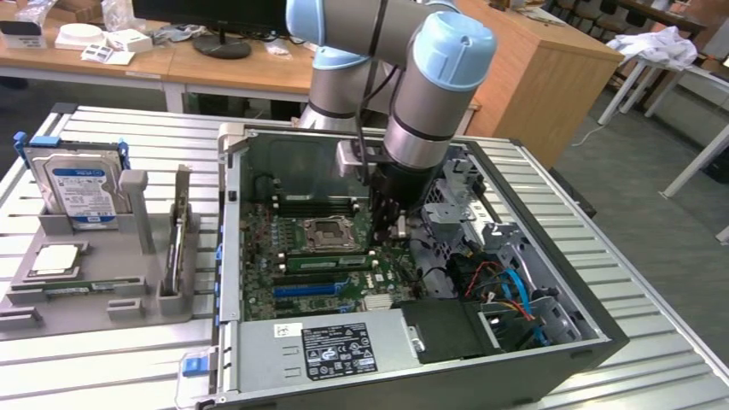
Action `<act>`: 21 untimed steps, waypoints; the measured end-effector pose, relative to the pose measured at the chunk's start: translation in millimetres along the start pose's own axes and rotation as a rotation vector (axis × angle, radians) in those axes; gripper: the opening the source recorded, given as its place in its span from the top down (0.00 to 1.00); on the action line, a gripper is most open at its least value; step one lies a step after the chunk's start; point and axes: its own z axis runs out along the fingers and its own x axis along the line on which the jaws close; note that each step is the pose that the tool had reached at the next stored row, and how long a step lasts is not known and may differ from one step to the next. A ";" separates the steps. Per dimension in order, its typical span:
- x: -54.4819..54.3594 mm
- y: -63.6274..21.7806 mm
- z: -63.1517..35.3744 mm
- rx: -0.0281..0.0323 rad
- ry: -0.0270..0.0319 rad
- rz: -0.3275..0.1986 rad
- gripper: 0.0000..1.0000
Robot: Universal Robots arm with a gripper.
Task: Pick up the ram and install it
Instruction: 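Press down the ram until it locks into place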
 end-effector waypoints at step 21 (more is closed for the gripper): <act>0.9 0.0 12.0 0.0000 0.0001 0.000 0.89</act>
